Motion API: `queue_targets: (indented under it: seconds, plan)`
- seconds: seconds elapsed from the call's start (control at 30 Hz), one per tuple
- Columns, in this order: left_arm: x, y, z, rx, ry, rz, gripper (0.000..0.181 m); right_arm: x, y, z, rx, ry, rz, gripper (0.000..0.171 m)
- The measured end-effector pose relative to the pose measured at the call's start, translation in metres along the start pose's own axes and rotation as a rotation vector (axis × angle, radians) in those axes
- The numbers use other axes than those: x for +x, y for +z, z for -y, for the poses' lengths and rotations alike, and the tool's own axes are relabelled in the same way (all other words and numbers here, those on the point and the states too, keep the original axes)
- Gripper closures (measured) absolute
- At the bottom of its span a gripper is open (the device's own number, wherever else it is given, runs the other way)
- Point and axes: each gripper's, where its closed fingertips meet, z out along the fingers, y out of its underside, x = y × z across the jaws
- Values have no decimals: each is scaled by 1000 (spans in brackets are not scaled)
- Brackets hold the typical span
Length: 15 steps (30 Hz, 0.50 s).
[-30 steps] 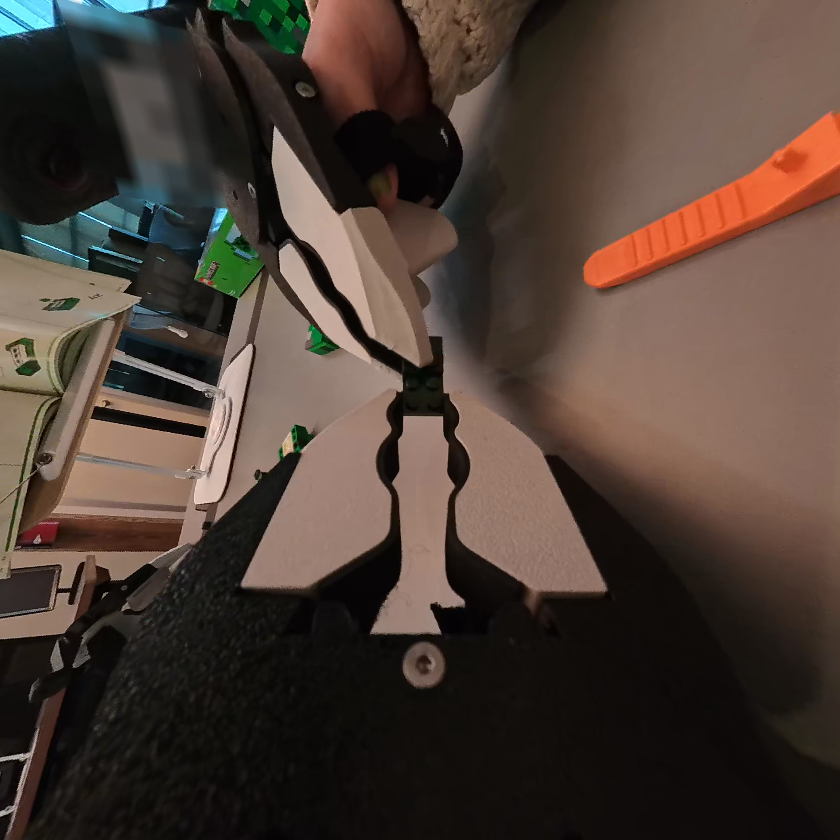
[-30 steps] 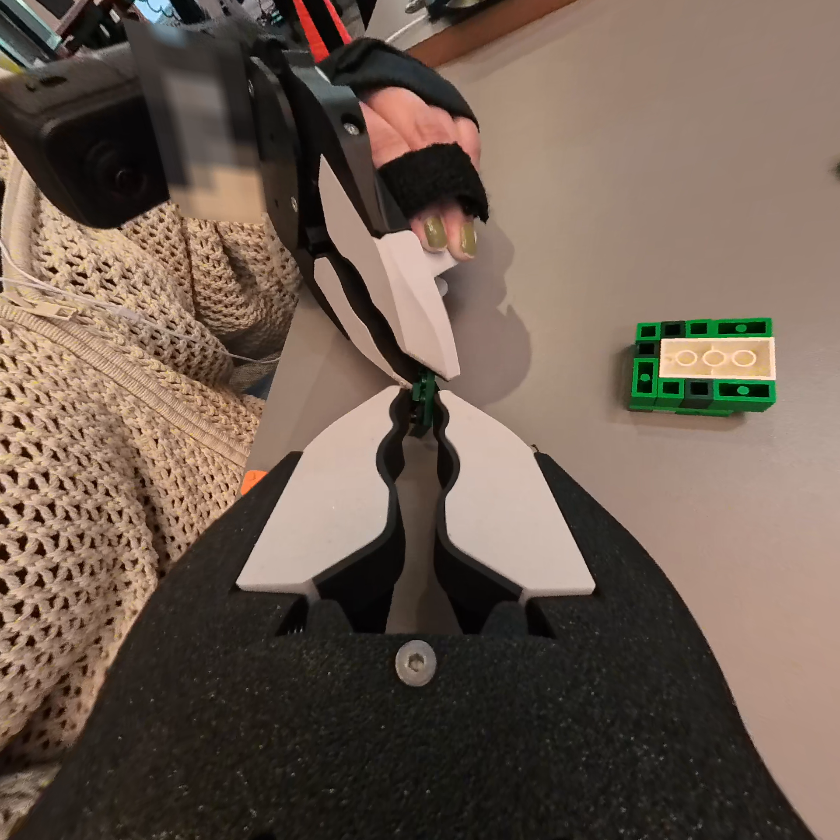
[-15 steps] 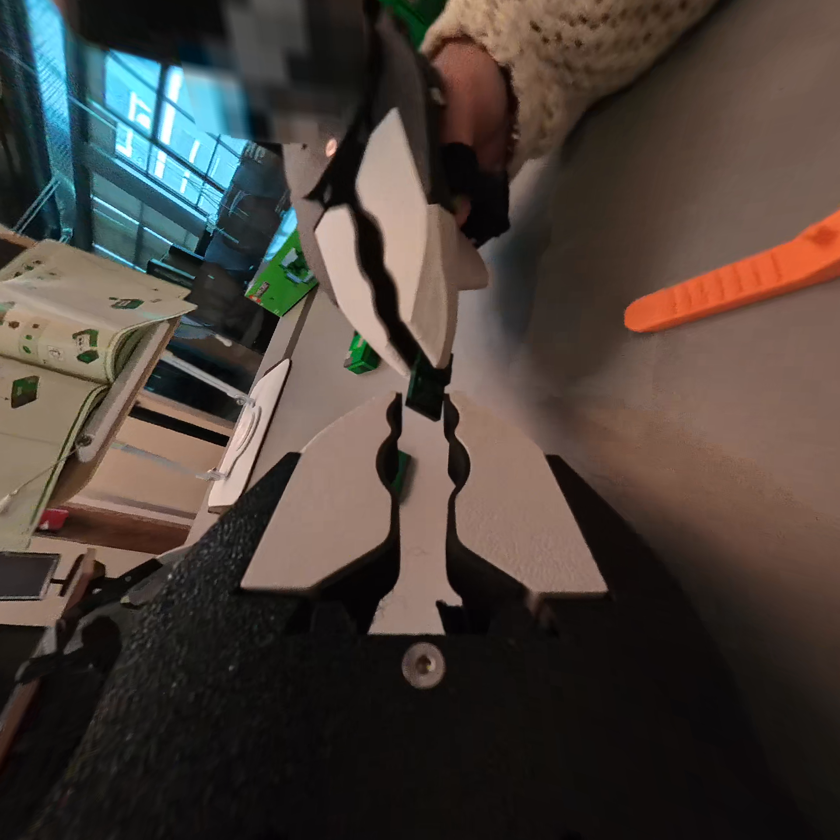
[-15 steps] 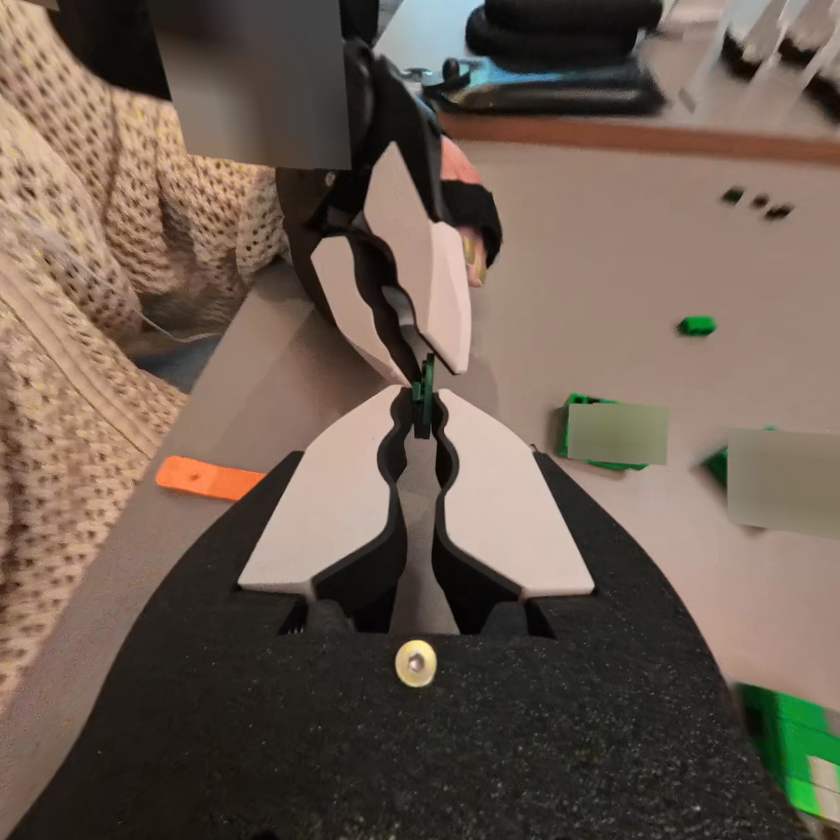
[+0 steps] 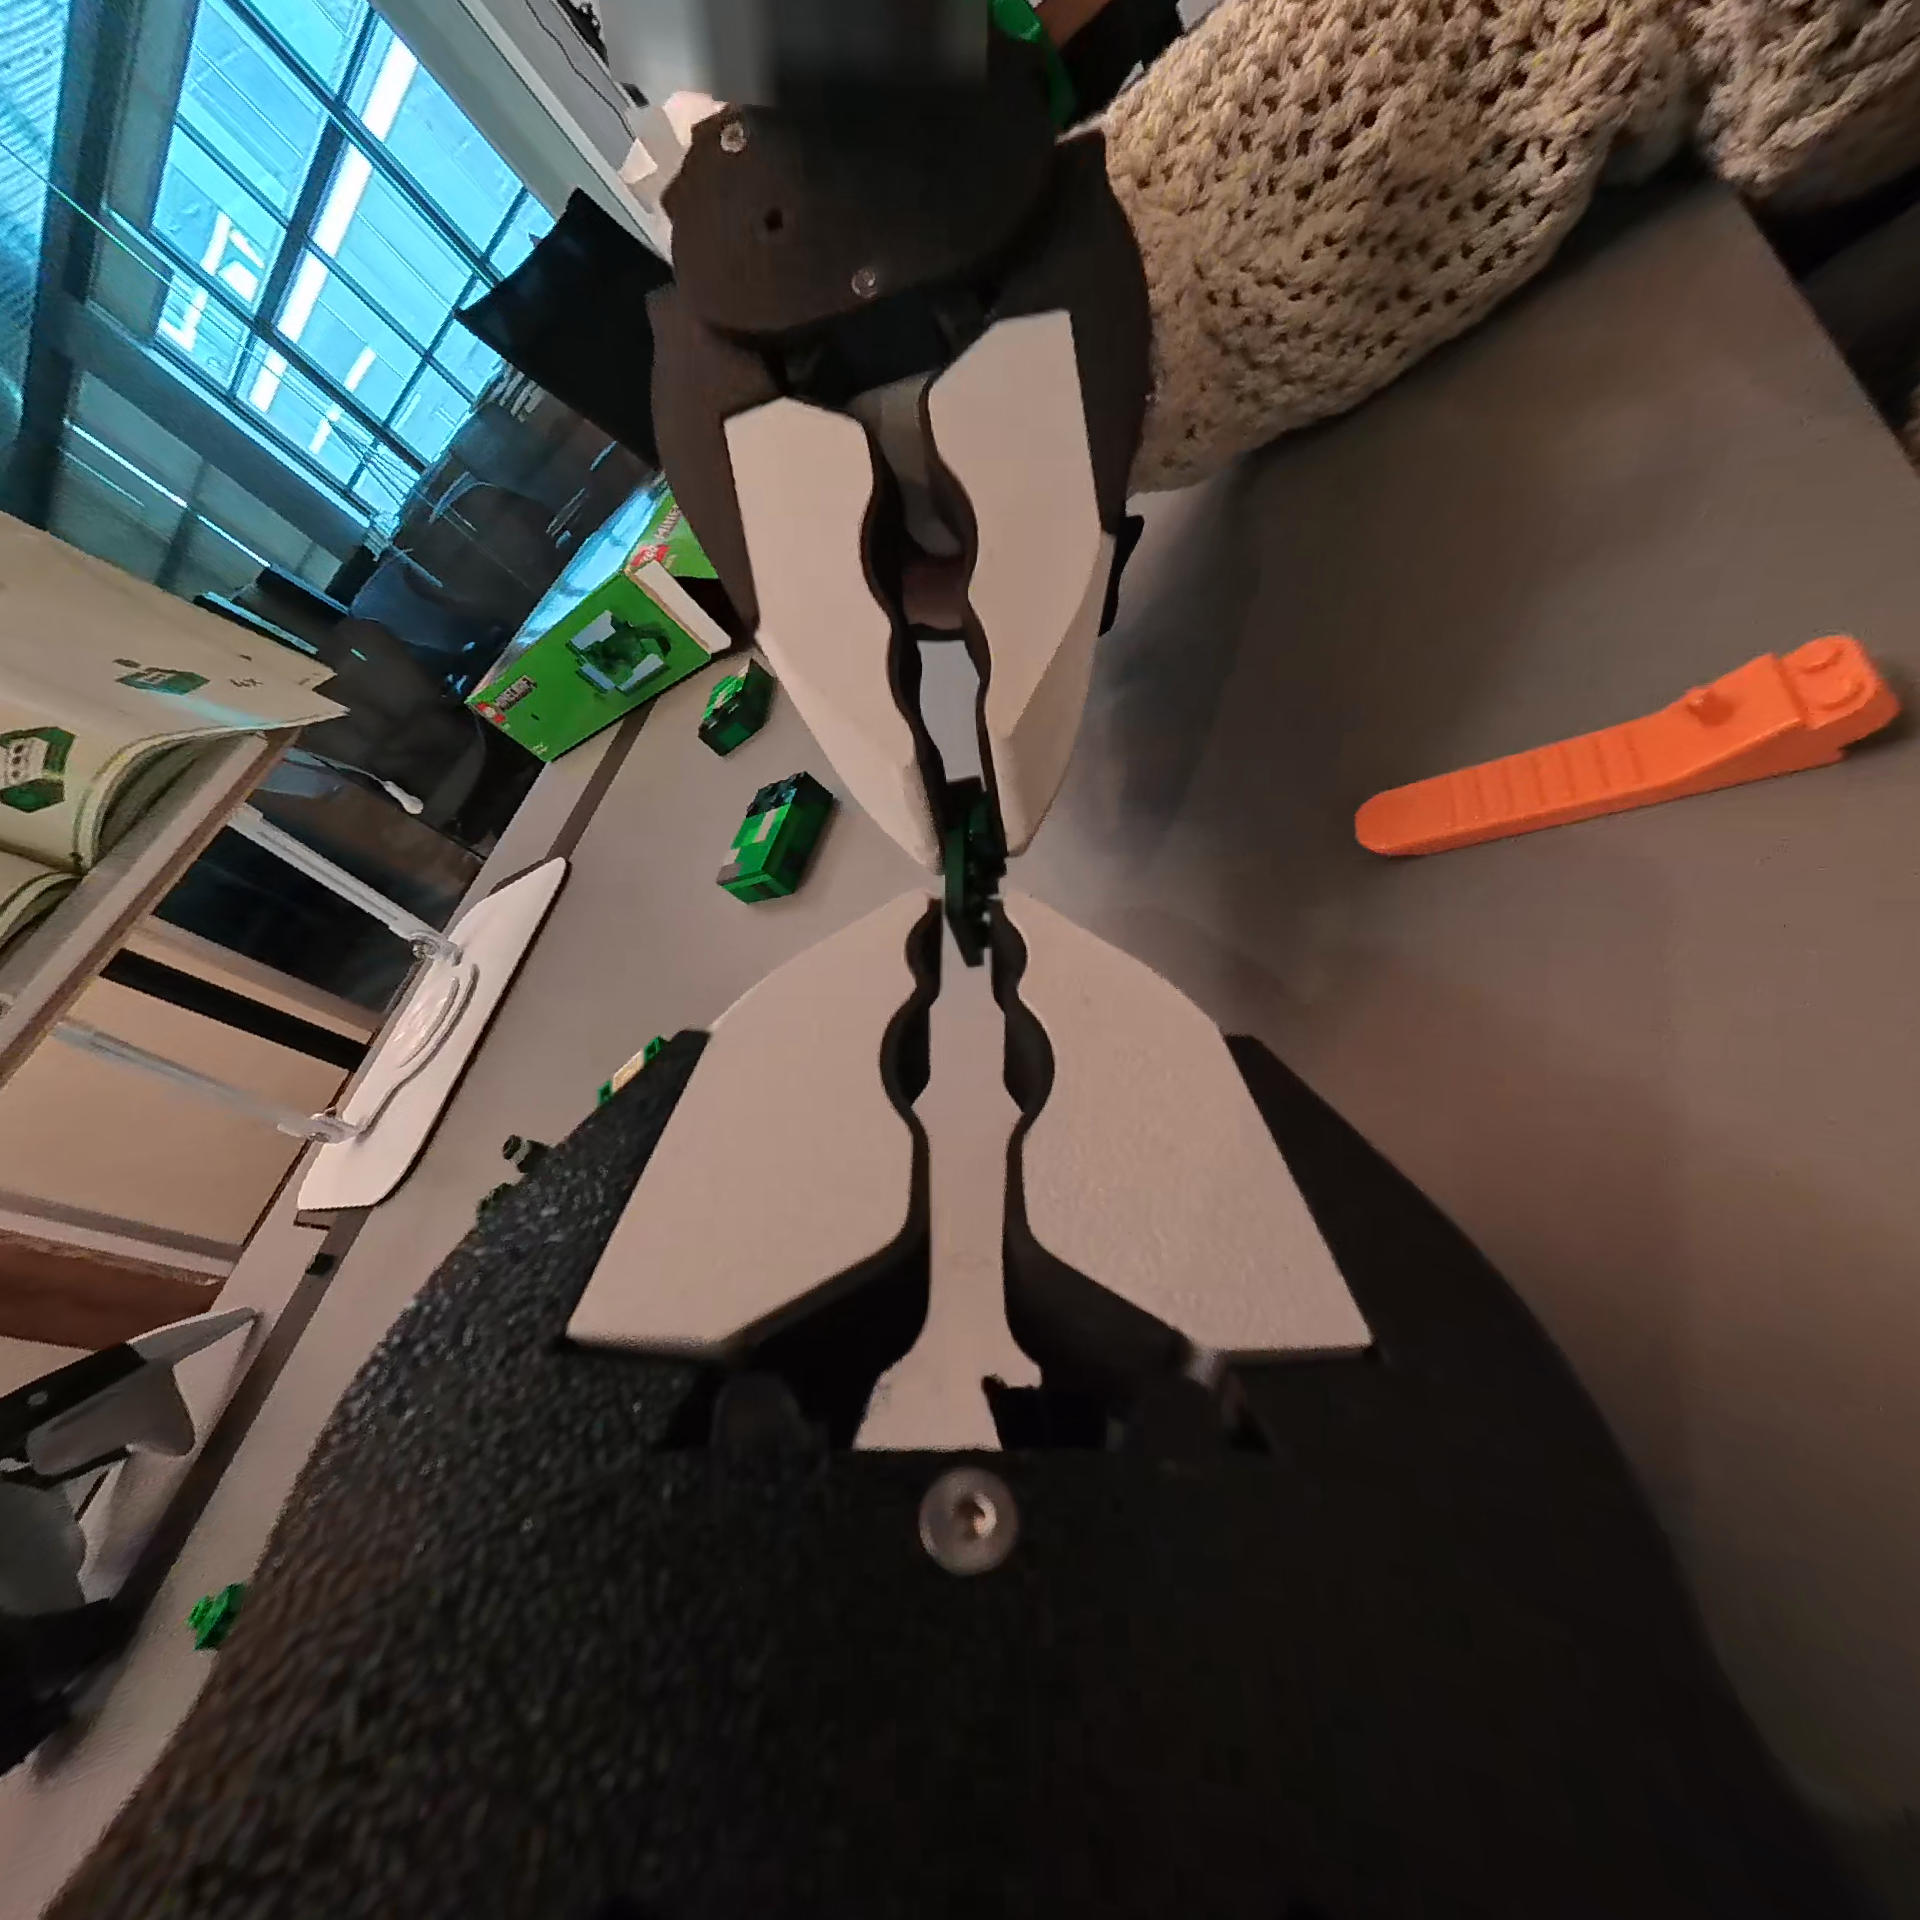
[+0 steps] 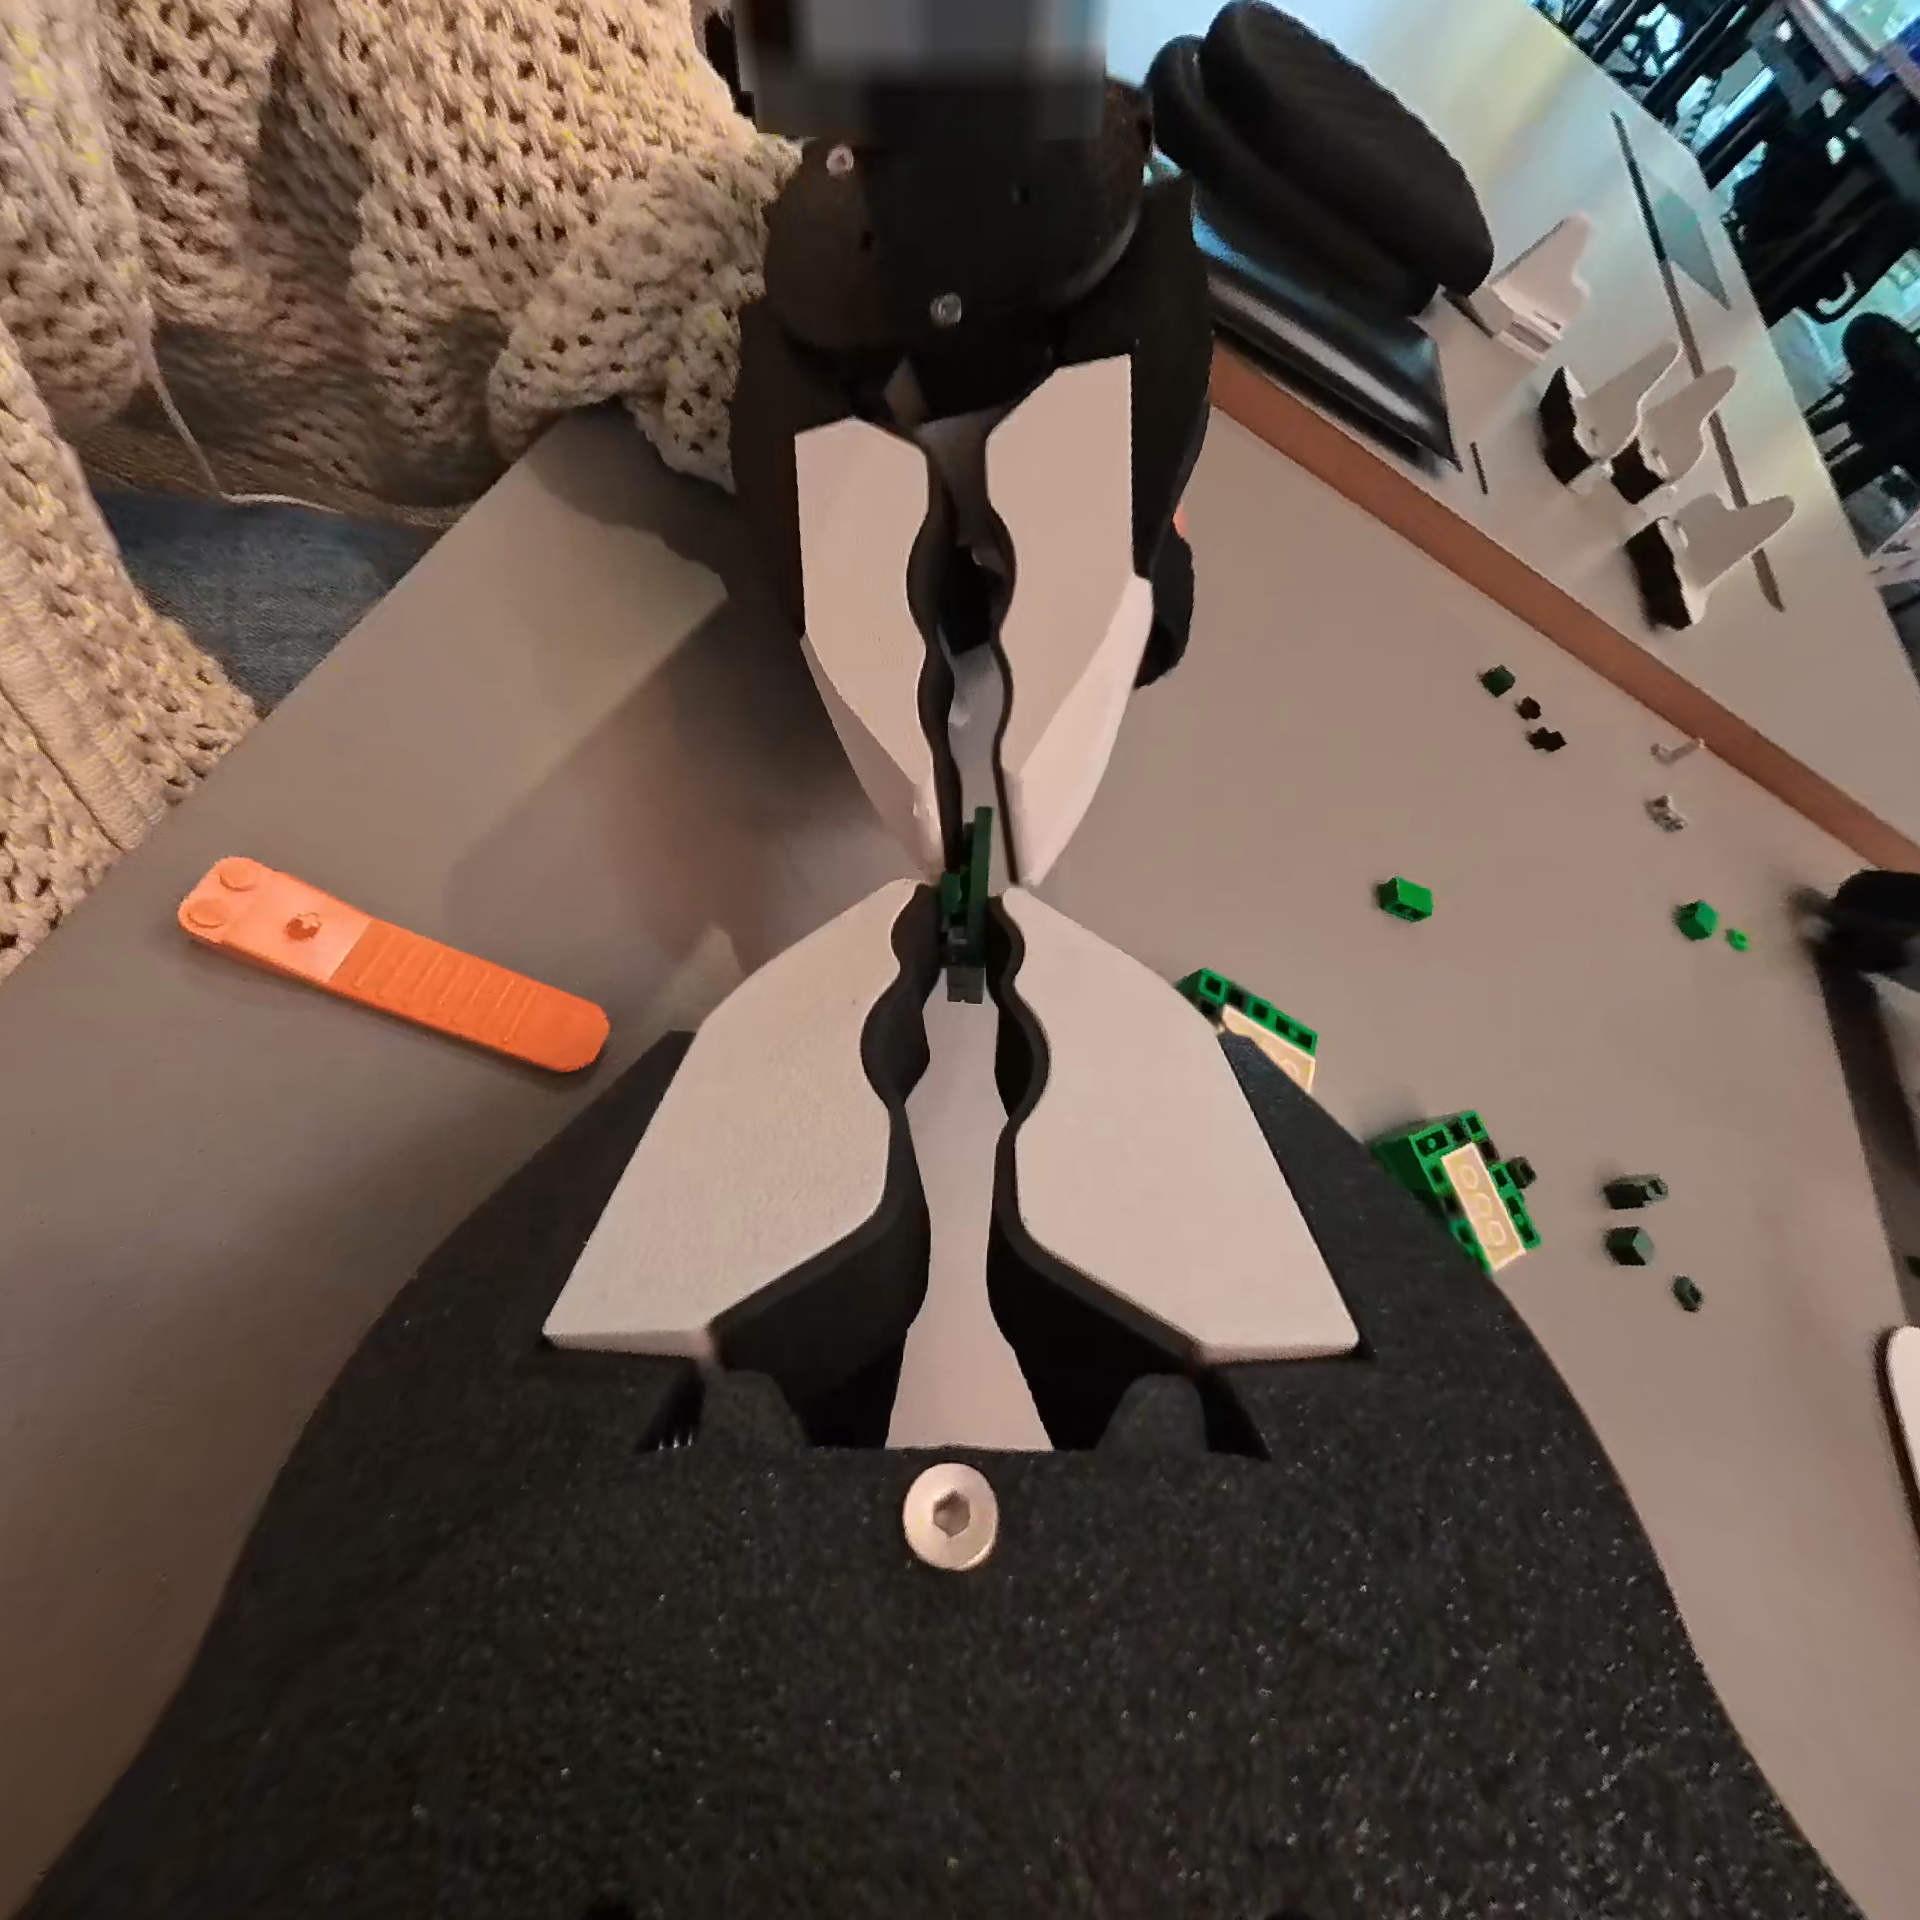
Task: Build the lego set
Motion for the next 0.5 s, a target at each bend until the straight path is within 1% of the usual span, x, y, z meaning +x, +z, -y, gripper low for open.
queue_targets:
  seconds: [0.07, 0.13, 0.27, 0.5]
  plan:
    - [1, 1, 0, -2, -5, -10, 171, 0, -2, 4, 25, 5, 9, 163]
    - [2, 0, 1, 4, -9, -17, 175, -2, -1, 5, 26, 1, 17, 163]
    - [4, -2, 3, 15, -62, -53, 177, -3, -2, 7, 42, -5, 24, 163]
    - [7, -1, 1, 10, -107, -94, 177, -4, 0, 2, -26, -35, 20, 163]
